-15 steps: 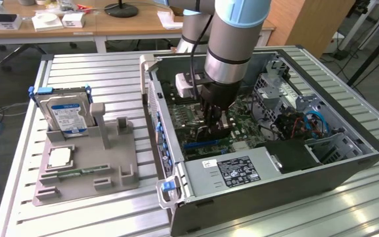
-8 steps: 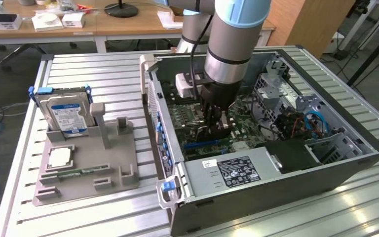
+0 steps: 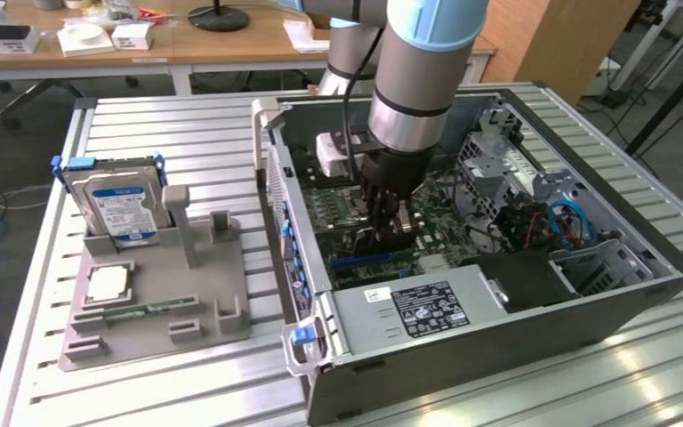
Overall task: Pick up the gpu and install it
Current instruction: 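Insert the gpu into the slot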
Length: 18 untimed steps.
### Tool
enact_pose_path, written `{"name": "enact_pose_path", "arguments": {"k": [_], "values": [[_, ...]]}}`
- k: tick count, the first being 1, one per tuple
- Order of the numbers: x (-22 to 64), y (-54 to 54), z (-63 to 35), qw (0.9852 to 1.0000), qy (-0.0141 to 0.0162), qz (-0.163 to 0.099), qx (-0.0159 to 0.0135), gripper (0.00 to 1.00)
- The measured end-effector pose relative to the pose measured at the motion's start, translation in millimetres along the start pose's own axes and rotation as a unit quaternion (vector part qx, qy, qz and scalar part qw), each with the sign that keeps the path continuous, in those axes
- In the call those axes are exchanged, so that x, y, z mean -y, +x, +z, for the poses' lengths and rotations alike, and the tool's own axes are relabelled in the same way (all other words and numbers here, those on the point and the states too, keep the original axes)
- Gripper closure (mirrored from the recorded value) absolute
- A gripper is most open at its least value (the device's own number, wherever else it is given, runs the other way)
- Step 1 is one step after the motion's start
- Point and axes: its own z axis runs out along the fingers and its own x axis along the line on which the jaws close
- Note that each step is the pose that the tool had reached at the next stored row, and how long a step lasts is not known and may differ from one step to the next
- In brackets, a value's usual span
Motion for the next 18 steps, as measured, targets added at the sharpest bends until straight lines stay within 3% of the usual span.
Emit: {"name": "enact_pose_path", "arguments": {"k": [18], "values": [[0.0, 0.0, 1.7, 1.0000, 0.0000, 0.000, 0.0000, 0.74]]}}
